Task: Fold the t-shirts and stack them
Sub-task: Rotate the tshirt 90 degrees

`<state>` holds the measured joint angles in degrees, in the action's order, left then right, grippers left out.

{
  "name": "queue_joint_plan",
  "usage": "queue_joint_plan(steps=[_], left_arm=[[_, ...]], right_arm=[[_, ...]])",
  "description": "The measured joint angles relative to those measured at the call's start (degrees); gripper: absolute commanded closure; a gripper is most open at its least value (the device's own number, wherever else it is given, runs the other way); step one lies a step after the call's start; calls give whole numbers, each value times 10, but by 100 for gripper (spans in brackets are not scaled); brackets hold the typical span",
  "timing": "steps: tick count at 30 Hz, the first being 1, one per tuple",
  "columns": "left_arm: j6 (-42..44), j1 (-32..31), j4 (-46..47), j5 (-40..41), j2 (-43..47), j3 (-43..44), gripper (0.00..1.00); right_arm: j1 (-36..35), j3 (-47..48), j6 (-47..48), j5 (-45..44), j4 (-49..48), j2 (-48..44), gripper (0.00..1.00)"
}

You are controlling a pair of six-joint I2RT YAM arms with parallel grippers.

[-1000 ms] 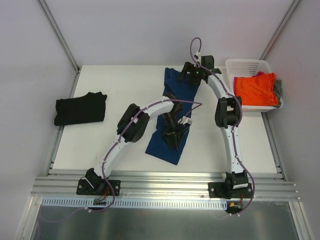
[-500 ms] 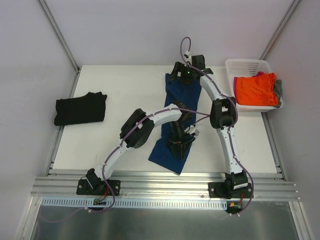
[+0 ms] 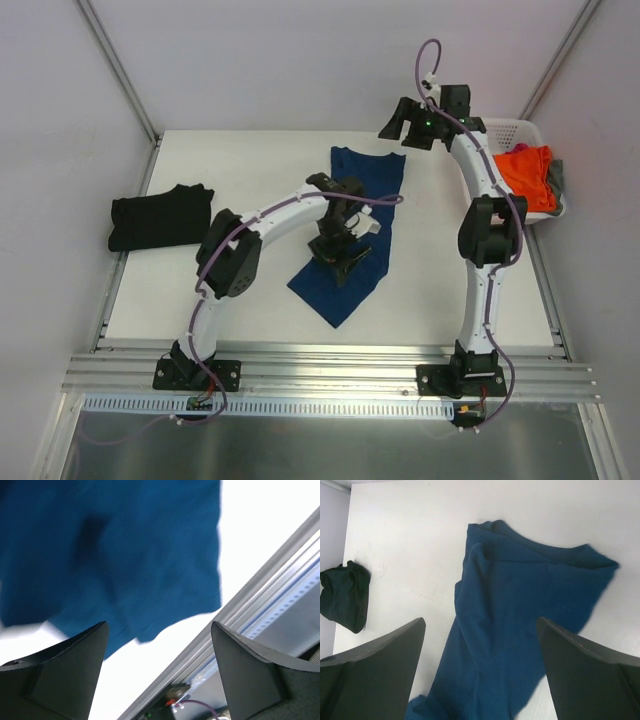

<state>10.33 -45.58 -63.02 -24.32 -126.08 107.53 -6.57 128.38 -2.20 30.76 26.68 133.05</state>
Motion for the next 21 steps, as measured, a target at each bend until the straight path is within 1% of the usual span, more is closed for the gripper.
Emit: queue_joint_plan(steps=[3,7,11,19,21], left_arm=[[13,30,10,24,51,-39,16],[24,52,21,47,85,-96,16],[25,72,28,51,88,-154,16],[25,123,43,48,88,-218,17],[24,124,45,45,88,-229,21]], right_arm=[[22,-43,12,1,6,-49,3],[23,-78,19,5,18,-63,3],[16,-94,14,16,37,-44,3],[7,-90,-16,40,37,16,3],[5,-83,-22,45,35,32,3]])
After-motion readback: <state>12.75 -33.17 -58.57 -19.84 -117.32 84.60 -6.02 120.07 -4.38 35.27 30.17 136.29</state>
